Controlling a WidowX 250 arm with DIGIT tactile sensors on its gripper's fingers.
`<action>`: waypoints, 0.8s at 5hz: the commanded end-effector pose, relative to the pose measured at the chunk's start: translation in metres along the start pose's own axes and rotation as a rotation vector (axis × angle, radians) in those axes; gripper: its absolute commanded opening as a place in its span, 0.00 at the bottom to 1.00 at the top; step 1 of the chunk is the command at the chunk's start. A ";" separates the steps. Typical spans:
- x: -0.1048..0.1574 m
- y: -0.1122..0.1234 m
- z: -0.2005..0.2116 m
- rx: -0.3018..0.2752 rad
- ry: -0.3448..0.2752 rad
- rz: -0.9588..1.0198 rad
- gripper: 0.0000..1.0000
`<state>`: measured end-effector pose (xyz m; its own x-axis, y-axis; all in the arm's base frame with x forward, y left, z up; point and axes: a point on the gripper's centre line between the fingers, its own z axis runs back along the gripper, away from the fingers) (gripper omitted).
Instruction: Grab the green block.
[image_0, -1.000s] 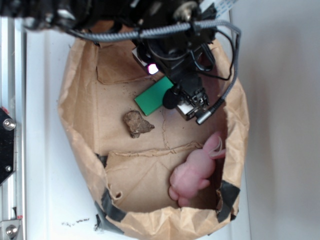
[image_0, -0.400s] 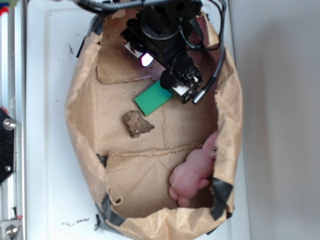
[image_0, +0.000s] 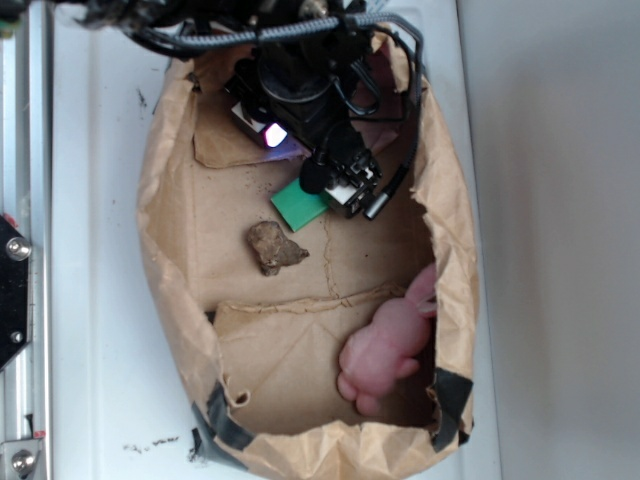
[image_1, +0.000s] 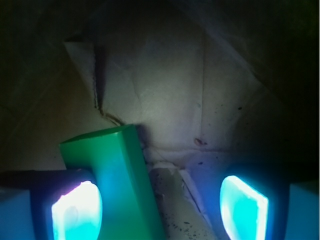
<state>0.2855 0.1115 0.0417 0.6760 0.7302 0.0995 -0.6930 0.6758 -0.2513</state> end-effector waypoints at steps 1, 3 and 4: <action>0.010 -0.002 0.019 -0.023 -0.064 -0.003 1.00; 0.002 -0.020 0.027 -0.029 -0.144 -0.027 1.00; 0.004 -0.022 0.026 -0.046 -0.159 -0.045 1.00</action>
<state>0.2925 0.0999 0.0512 0.6605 0.7241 0.1987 -0.6756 0.6885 -0.2635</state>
